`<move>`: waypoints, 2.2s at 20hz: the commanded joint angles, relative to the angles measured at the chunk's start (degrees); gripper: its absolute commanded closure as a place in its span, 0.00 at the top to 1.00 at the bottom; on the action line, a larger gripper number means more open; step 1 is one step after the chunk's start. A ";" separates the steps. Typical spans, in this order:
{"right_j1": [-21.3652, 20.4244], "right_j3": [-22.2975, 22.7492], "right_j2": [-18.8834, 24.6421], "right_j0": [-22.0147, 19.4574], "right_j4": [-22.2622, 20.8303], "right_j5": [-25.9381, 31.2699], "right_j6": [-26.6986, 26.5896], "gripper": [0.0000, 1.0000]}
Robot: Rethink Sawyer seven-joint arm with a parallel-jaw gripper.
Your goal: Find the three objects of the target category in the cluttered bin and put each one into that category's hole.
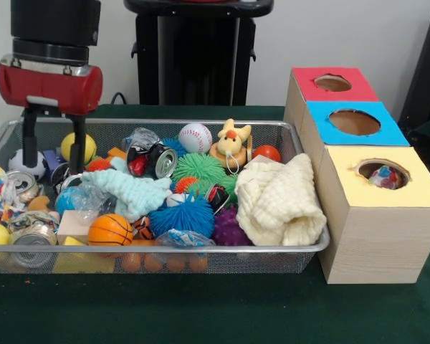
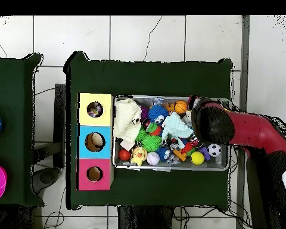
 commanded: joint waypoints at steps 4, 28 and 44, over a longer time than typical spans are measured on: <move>3.45 5.63 10.19 -8.10 -5.15 1.25 -14.73 1.00; 7.03 8.97 13.57 -13.76 -12.32 -4.63 -8.41 1.00; 11.64 5.68 16.69 -17.53 -16.51 -5.01 -10.42 1.00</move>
